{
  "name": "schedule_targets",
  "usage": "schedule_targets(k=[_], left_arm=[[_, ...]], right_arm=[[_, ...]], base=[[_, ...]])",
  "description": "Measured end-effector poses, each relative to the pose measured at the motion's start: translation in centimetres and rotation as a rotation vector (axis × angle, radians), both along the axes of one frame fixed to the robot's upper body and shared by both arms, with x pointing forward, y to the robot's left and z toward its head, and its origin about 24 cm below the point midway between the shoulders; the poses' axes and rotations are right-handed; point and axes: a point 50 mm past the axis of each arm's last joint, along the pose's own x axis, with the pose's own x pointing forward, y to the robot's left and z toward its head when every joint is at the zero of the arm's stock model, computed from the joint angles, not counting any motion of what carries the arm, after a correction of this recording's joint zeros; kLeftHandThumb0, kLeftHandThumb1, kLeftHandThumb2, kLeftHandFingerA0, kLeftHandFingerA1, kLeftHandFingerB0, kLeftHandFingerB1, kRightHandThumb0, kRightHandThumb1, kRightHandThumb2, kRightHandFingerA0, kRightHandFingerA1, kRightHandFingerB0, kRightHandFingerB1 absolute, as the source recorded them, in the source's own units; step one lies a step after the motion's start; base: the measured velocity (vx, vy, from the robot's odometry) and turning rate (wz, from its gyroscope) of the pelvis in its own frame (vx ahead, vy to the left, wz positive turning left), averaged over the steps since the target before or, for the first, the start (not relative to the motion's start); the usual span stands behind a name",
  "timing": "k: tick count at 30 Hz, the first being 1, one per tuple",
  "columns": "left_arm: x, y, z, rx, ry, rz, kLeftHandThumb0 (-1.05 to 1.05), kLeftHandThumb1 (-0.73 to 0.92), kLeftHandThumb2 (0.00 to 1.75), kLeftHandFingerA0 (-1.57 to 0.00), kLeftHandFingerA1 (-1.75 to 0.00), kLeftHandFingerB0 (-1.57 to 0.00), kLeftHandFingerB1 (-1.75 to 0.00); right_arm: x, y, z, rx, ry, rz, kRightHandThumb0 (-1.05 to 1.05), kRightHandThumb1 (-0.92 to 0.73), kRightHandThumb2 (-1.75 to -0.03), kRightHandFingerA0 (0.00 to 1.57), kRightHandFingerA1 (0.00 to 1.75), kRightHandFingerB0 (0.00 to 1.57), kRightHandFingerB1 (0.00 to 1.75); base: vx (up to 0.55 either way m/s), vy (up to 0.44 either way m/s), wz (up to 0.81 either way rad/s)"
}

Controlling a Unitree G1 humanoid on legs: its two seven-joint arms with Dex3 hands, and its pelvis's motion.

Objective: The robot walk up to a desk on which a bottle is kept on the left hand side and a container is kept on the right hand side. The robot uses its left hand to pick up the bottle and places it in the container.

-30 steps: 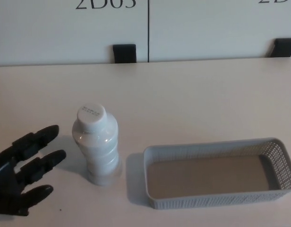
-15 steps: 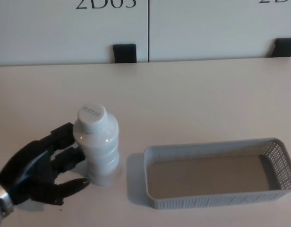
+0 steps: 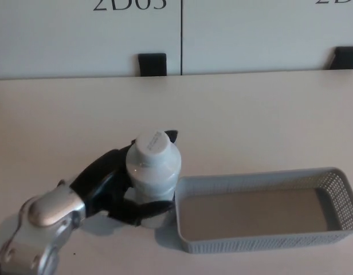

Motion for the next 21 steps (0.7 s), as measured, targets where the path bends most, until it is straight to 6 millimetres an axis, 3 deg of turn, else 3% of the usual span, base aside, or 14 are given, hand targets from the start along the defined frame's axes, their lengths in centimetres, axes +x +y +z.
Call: schedule_targets(k=[1, 2, 3, 4, 7, 8, 9, 10, 11, 14, 15, 18, 19, 21], left_arm=[[0.5, -0.6, 0.1, 0.010, -0.008, 0.007, -0.19, 0.73, 0.63, -1.17, -0.67, -0.31, -0.32], [0.8, -0.9, 0.1, 0.016, -0.012, 0.014, -0.20, 0.75, 0.71, -1.10, -0.91, -0.53, -0.42], [1.2, -1.3, 0.0, 0.027, -0.013, 0.031, -0.20, 0.75, 0.71, -1.10, -0.91, -0.53, -0.42], [1.5, -1.6, 0.1, 0.032, -0.018, 0.039, -0.10, 0.76, 0.62, -1.06, -0.98, -0.67, -0.40], [2.4, -2.0, 0.2, 0.051, -0.032, 0.078, -0.10, 0.78, 0.63, -1.07, -0.87, -0.81, -0.46], [2.8, -2.3, 0.3, 0.057, -0.038, 0.092, -0.05, 0.79, 0.64, -1.05, -0.83, -0.93, -0.52], [3.0, -2.4, 0.4, 0.063, -0.043, 0.104, -0.05, 0.79, 0.64, -1.05, -0.83, -0.93, -0.52], [3.2, -2.4, 0.4, 0.065, -0.047, 0.111, -0.06, 0.79, 0.64, -1.04, -0.85, -0.95, -0.55], [3.2, -2.4, 0.4, 0.065, -0.047, 0.111, -0.06, 0.79, 0.64, -1.07, -0.83, -0.90, -0.60], [3.7, -2.8, 0.8, 0.068, -0.062, 0.135, -0.07, 0.79, 0.64, -1.06, -0.83, -0.90, -0.63], [3.8, -2.8, 0.8, 0.070, -0.065, 0.141, -0.06, 0.78, 0.63, -1.06, -0.93, -0.88, -0.76], [3.9, -2.9, 0.9, 0.079, -0.075, 0.157, -0.07, 0.79, 0.63, -1.02, -0.99, -0.86, -0.79], [3.9, -2.9, 0.9, 0.084, -0.078, 0.163, -0.08, 0.78, 0.63, -0.98, -1.12, -0.84, -0.86], [4.0, -2.8, 0.9, 0.090, -0.083, 0.172, -0.09, 0.78, 0.64, -0.96, -1.17, -0.83, -0.91]], right_arm=[[0.1, 0.1, 0.0, 0.001, -0.005, 0.002, -0.41, -0.30, -0.98, 0.01, 0.51, 0.00, 0.51], [0.2, 0.1, 0.0, 0.002, -0.006, 0.002, -0.41, -0.29, -0.97, 0.02, 0.52, 0.00, 0.51], [0.2, 0.2, 0.0, 0.004, -0.007, 0.003, -0.41, -0.29, -0.97, 0.02, 0.52, 0.00, 0.51], [0.2, 0.2, 0.0, 0.007, -0.009, 0.002, -0.93, -0.60, -1.00, 0.02, 0.31, 0.11, 0.45], [0.3, 0.3, 0.1, 0.024, -0.021, -0.003, -0.96, -0.59, -1.00, 0.03, 0.17, 0.10, 0.31], [0.4, 0.4, 0.2, 0.038, -0.029, -0.014, -1.00, -0.71, -0.62, 0.00, 0.27, 0.06, 0.29], [0.4, 0.4, 0.2, 0.055, -0.035, -0.030, -1.00, -0.71, -0.62, 0.00, 0.27, 0.06, 0.29], [0.5, 0.4, 0.3, 0.069, -0.038, -0.042, -0.91, -0.53, -1.01, 0.00, 0.12, 0.06, 0.17], [0.5, 0.4, 0.3, 0.069, -0.038, -0.042, -0.93, -0.56, -1.04, 0.06, 0.11, 0.09, 0.17], [0.4, 0.1, 0.3, 0.127, -0.039, -0.099, -0.95, -0.57, -1.04, 0.07, 0.09, 0.08, 0.12], [0.4, 0.0, 0.3, 0.145, -0.039, -0.118, -0.92, -0.52, -1.01, 0.05, 0.07, 0.05, 0.07], [0.2, -0.4, 0.3, 0.200, -0.039, -0.172, -0.92, -0.54, -1.01, 0.07, 0.07, 0.07, 0.07], [0.2, -0.6, 0.3, 0.222, -0.041, -0.192, -0.92, -0.53, -1.01, 0.09, 0.08, 0.09, 0.08], [0.1, -0.8, 0.3, 0.266, -0.045, -0.227, -0.91, -0.52, -1.00, 0.09, 0.08, 0.09, 0.08]], base=[[0.00, 0.000, 0.00], [0.00, 0.000, 0.00], [0.00, 0.000, 0.00], [0.00, 0.000, 0.00], [0.00, 0.000, 0.00], [0.00, 0.000, 0.00], [0.00, 0.000, 0.00], [0.00, 0.000, 0.00], [0.00, 0.000, 0.00], [0.00, 0.000, 0.00], [0.00, 0.000, 0.00], [0.00, 0.000, 0.00], [0.00, 0.000, 0.00], [0.00, 0.000, 0.00]])
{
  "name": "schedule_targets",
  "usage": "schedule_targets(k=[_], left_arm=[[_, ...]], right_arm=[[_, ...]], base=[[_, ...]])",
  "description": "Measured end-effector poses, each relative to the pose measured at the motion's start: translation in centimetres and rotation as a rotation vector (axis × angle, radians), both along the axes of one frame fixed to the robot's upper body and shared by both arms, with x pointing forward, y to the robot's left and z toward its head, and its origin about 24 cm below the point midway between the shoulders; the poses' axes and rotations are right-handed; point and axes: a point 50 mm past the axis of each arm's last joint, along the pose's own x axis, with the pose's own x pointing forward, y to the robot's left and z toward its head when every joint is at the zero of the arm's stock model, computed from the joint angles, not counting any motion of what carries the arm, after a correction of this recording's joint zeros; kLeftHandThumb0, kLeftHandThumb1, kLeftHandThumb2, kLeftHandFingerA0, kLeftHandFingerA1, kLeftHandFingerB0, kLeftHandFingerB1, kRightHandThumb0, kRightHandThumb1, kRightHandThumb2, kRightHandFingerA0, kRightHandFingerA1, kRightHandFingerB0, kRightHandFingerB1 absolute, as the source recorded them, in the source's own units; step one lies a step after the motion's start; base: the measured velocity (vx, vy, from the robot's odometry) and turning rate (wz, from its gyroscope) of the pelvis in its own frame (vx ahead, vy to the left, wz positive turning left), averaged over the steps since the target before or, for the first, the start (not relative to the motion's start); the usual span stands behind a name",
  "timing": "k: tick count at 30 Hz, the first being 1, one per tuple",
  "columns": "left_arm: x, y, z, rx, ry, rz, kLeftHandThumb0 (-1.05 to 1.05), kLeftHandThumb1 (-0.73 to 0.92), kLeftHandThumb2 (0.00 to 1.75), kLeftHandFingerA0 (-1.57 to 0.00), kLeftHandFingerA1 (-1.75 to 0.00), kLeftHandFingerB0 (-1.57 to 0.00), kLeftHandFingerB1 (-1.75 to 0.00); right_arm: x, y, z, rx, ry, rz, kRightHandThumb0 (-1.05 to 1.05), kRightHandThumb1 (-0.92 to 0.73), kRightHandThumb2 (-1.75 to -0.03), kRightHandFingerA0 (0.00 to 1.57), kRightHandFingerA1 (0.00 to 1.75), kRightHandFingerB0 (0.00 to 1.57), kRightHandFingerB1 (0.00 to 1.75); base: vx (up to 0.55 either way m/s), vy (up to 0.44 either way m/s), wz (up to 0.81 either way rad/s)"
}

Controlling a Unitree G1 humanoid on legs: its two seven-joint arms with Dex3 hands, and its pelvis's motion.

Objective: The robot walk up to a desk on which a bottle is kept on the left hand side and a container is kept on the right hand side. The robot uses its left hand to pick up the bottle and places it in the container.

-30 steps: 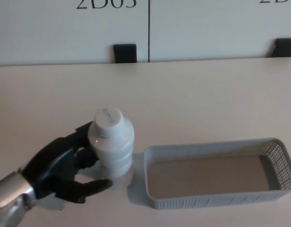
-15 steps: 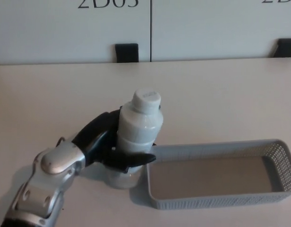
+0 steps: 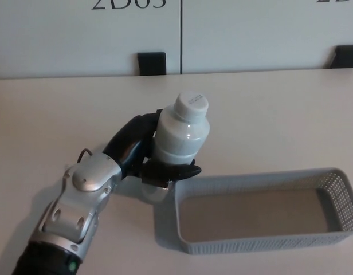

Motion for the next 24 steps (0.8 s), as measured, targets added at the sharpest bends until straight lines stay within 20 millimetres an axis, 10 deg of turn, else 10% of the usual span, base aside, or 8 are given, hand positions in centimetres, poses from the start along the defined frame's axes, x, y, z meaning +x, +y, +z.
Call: schedule_targets(k=[10, 24], left_arm=[[0.3, 1.9, 0.9, 0.032, -0.044, 0.064, -0.08, 0.73, 0.75, -1.08, -1.23, -0.86, -0.98], [-0.3, 1.3, 8.6, -0.061, -0.334, 0.073, 0.07, 0.73, 0.78, -1.09, -1.07, -0.87, -0.98]], right_arm=[[-0.3, -0.8, 0.2, 0.180, -0.037, -0.123, -0.90, -0.51, -0.99, 0.09, 0.08, 0.09, 0.09], [-0.4, -0.9, 0.5, 0.460, -0.114, -0.241, -0.62, -0.36, -0.78, 0.00, 0.14, 0.02, 0.12]], base=[[0.00, 0.000, 0.00], [0.00, 0.000, 0.00]])
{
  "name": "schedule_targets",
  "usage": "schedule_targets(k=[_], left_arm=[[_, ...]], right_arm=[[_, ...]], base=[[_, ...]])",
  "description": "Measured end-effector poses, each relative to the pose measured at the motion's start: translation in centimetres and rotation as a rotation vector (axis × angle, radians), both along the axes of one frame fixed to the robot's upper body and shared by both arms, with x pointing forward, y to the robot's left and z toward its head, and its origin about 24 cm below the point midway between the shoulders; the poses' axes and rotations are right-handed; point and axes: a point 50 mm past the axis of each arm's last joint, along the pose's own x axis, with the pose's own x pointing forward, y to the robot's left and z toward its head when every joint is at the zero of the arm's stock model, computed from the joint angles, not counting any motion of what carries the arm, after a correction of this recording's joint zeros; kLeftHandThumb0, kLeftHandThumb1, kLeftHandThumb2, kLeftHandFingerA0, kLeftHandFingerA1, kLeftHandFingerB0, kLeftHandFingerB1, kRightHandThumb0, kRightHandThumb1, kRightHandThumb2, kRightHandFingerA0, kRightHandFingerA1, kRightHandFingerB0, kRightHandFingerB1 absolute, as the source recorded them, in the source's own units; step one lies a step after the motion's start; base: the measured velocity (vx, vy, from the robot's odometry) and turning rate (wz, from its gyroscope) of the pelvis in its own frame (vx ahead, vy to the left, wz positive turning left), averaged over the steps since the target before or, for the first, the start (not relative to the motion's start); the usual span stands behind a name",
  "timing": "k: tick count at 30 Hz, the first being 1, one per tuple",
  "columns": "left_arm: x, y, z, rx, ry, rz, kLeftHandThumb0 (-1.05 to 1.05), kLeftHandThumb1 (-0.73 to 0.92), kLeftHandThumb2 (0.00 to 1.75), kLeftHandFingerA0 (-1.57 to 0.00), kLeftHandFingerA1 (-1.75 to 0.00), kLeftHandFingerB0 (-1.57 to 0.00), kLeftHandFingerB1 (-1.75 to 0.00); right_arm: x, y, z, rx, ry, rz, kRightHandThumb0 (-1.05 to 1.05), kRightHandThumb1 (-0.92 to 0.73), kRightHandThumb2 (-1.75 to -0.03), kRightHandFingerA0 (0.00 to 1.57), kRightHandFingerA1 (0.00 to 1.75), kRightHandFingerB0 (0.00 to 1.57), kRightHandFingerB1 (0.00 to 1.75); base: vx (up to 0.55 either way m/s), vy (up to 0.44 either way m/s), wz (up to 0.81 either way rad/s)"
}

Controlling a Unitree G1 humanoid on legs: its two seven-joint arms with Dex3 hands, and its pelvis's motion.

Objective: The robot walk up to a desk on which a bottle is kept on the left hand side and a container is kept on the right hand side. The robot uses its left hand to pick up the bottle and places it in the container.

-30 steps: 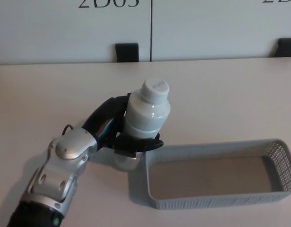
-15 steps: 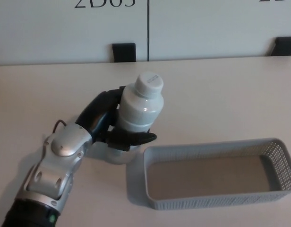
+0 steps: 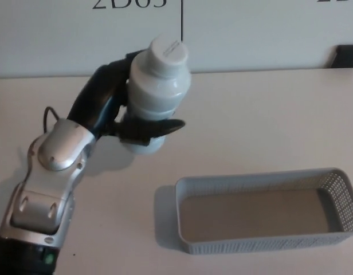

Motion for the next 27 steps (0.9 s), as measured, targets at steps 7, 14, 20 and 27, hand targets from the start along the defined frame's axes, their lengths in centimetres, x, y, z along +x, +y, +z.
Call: schedule_targets(k=[7, 14, 20, 27], left_arm=[[-2.3, -5.1, 4.0, -0.091, -0.136, -0.160, -0.20, 0.58, 0.87, -1.20, -0.95, -0.97, -0.99], [-5.6, -10.6, 5.6, -0.133, -0.171, -0.338, -0.19, 0.57, 0.84, -1.16, -1.07, -0.97, -1.01], [-7.7, -13.9, 3.1, -0.101, -0.055, -0.424, -0.17, 0.58, 0.85, -1.21, -0.96, -0.96, -1.02], [-7.9, -14.6, -0.1, -0.057, 0.064, -0.396, -0.17, 0.49, 1.05, -1.17, -1.19, -0.98, -1.05]], right_arm=[[0.0, 0.2, 0.2, 0.093, -0.032, -0.022, -0.71, -0.41, -0.82, 0.01, 0.14, 0.06, 0.12], [0.2, 0.5, 0.4, 0.167, -0.063, -0.028, -0.70, -0.40, -0.83, 0.01, 0.18, 0.03, 0.16], [0.7, 0.8, 0.9, 0.223, -0.093, -0.025, -0.69, -0.39, -0.83, 0.00, 0.20, 0.02, 0.18], [0.9, 0.9, 1.0, 0.255, -0.099, -0.028, -0.72, -0.44, -0.83, 0.03, 0.11, 0.10, 0.13]], base=[[0.00, 0.000, 0.00], [0.00, 0.000, 0.00], [0.00, 0.000, 0.00], [0.00, 0.000, 0.00]])
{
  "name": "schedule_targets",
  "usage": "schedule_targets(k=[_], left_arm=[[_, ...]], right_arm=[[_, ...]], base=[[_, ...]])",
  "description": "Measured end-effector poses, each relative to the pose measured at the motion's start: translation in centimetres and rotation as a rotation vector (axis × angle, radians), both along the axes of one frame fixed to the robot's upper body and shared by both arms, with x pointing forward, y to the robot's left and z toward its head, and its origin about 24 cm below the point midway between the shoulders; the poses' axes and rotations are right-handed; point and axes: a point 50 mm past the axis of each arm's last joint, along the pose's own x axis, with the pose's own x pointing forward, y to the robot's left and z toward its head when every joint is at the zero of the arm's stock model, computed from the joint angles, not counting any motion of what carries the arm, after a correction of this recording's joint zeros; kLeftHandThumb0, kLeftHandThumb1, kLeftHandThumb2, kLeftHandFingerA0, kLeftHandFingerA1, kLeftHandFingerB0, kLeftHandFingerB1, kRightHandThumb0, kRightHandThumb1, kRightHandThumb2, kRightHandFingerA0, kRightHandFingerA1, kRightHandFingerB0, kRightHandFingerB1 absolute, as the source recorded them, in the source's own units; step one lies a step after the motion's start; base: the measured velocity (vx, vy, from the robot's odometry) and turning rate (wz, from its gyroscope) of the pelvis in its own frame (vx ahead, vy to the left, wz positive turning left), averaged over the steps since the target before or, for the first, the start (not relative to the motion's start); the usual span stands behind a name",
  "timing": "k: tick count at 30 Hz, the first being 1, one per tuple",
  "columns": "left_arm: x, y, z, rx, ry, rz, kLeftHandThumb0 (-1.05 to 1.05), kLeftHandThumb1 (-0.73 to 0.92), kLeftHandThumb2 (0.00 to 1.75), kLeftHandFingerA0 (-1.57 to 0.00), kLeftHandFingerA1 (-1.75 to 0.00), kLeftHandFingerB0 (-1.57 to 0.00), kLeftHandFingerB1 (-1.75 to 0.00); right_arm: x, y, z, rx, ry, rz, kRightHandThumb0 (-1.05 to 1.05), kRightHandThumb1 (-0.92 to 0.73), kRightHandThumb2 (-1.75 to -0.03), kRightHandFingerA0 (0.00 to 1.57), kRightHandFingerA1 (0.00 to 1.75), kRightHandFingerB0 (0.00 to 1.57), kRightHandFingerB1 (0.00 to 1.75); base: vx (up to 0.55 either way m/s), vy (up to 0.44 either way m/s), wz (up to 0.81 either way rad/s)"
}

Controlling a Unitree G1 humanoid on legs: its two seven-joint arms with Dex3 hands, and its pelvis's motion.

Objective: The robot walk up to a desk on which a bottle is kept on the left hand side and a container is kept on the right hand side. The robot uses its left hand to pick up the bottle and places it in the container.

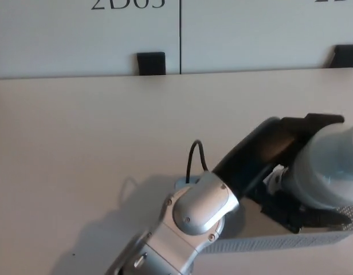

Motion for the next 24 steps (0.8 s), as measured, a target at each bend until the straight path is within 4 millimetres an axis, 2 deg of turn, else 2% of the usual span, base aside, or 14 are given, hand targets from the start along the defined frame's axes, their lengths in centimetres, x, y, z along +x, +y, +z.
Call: schedule_targets(k=[2, 3, 4, 5, 6, 11, 18, 19, 20, 21, 24], left_arm=[[0.0, 0.0, -1.8, 0.027, 0.069, 0.021, -0.18, 0.50, 1.05, -1.18, -1.18, -0.98, -1.04], [0.1, 0.1, -2.2, 0.035, 0.083, 0.027, -0.18, 0.50, 1.05, -1.18, -1.18, -0.98, -1.04], [0.1, 0.1, -2.5, 0.041, 0.094, 0.031, -0.18, 0.50, 1.04, -1.17, -1.16, -0.97, -1.04], [0.1, 0.2, -2.7, 0.044, 0.099, 0.033, -0.16, 0.51, 1.03, -1.17, -1.12, -0.97, -1.03], [0.2, 0.3, -3.0, 0.051, 0.112, 0.043, -0.16, 0.51, 1.03, -1.17, -1.12, -0.97, -1.03], [0.8, 1.1, -3.6, 0.066, 0.125, 0.073, -0.17, 0.52, 1.00, -1.15, -1.11, -0.95, -1.03], [1.4, 1.8, -4.1, 0.091, 0.116, 0.100, -0.16, 0.52, 1.01, -1.16, -1.13, -0.96, -1.02], [1.4, 1.9, -4.1, 0.092, 0.117, 0.102, -0.17, 0.52, 1.00, -1.15, -1.13, -0.96, -1.02], [1.5, 1.9, -4.1, 0.093, 0.117, 0.104, -0.17, 0.52, 1.00, -1.15, -1.13, -0.96, -1.02], [1.5, 2.0, -4.1, 0.093, 0.117, 0.106, -0.19, 0.53, 1.01, -1.15, -1.13, -0.96, -1.01], [1.5, 2.0, -4.1, 0.092, 0.118, 0.108, -0.19, 0.53, 1.02, -1.16, -1.13, -0.95, -1.02]], right_arm=[[0.1, 0.0, 0.1, 0.007, -0.003, 0.001, -0.77, -0.46, -0.84, 0.04, 0.09, 0.11, 0.11], [0.2, 0.1, 0.1, 0.009, -0.004, 0.001, -0.77, -0.46, -0.84, 0.04, 0.09, 0.11, 0.11], [0.2, 0.1, 0.1, 0.010, -0.005, 0.001, -0.76, -0.44, -0.84, 0.00, 0.11, 0.05, 0.11], [0.2, 0.1, 0.1, 0.011, -0.006, 0.002, -0.77, -0.46, -0.85, 0.04, 0.09, 0.11, 0.13], [0.4, 0.1, 0.1, 0.011, -0.009, 0.006, -0.77, -0.46, -0.85, 0.04, 0.09, 0.11, 0.13], [0.6, 0.2, 0.3, 0.004, -0.012, 0.015, -0.71, -0.41, -0.84, 0.02, 0.18, 0.08, 0.18], [0.7, 0.2, 0.3, 0.000, -0.007, 0.018, -0.72, -0.42, -0.84, 0.04, 0.18, 0.07, 0.15], [0.7, 0.3, 0.3, 0.000, -0.007, 0.019, -0.78, -0.52, -0.56, 0.00, 0.24, 0.00, 0.26], [0.7, 0.3, 0.3, 0.000, -0.007, 0.020, -0.78, -0.52, -0.56, 0.00, 0.24, 0.00, 0.26], [0.7, 0.3, 0.3, 0.000, -0.008, 0.021, -0.72, -0.42, -0.84, 0.03, 0.16, 0.08, 0.16], [0.8, 0.3, 0.3, 0.001, -0.009, 0.023, -0.71, -0.42, -0.84, 0.03, 0.15, 0.08, 0.16]], base=[[0.00, 0.000, 0.00], [0.00, 0.000, 0.00], [0.00, 0.000, 0.00], [0.00, 0.000, 0.00], [0.00, 0.000, 0.00], [0.00, 0.000, 0.00], [0.00, 0.000, 0.00], [0.00, 0.000, 0.00], [0.00, 0.000, 0.00], [0.00, 0.000, 0.00], [0.00, 0.000, 0.00]])
